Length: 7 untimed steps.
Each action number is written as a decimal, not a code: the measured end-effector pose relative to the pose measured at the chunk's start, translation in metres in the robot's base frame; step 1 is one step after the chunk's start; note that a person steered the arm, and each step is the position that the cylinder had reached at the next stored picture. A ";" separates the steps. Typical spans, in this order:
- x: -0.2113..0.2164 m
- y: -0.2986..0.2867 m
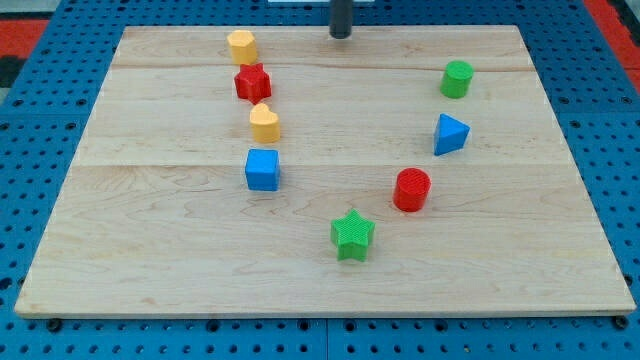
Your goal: Move the yellow hexagon to the top left of the red star
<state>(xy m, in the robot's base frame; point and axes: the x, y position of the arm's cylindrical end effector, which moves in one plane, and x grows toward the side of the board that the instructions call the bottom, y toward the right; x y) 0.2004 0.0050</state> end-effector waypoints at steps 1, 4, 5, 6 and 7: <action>0.014 -0.066; 0.004 -0.061; 0.004 -0.131; 0.038 -0.150; 0.047 -0.148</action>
<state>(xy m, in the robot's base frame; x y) 0.2479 -0.1432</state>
